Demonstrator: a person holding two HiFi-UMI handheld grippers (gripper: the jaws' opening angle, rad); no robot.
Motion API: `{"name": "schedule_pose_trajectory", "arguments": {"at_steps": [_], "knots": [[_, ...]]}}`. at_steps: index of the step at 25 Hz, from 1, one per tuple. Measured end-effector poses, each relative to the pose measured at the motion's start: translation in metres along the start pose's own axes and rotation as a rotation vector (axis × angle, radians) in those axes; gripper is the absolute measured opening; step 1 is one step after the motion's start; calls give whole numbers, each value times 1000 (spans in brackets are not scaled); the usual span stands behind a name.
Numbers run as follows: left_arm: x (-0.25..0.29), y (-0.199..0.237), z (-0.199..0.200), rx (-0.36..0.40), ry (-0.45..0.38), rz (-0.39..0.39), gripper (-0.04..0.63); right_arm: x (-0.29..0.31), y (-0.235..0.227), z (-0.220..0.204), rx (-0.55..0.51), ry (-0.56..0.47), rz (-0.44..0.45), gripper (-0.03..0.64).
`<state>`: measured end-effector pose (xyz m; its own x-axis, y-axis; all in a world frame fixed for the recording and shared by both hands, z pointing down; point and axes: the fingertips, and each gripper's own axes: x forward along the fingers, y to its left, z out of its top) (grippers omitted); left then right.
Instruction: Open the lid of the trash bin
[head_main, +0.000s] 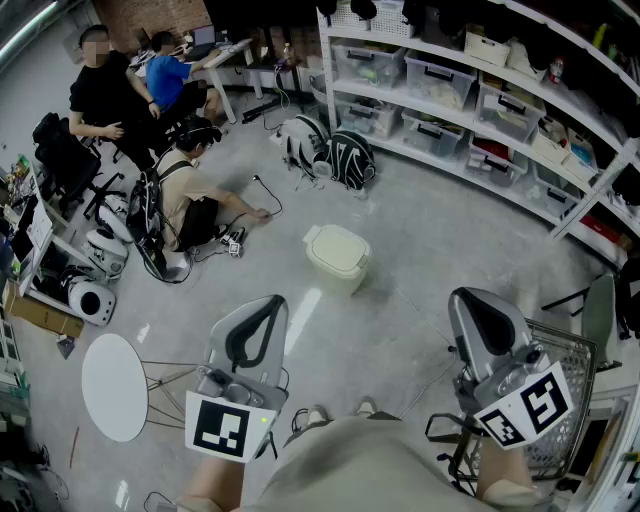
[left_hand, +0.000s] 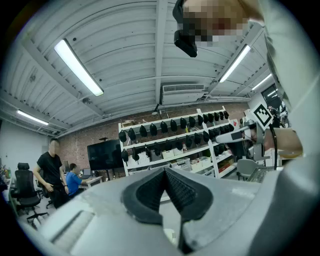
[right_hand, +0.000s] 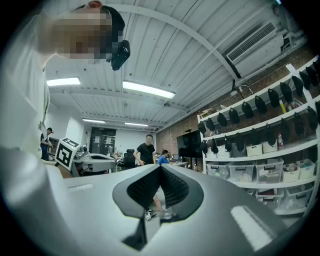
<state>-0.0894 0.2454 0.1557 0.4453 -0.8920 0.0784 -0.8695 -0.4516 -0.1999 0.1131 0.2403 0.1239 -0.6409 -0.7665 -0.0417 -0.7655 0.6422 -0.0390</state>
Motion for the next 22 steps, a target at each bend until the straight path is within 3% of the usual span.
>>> {"name": "schedule_pose_trajectory", "arguments": {"at_steps": [22], "knots": [[48,-36,-4,-11,6,1,2,-15,-52,-18,35,8,3,3]]}}
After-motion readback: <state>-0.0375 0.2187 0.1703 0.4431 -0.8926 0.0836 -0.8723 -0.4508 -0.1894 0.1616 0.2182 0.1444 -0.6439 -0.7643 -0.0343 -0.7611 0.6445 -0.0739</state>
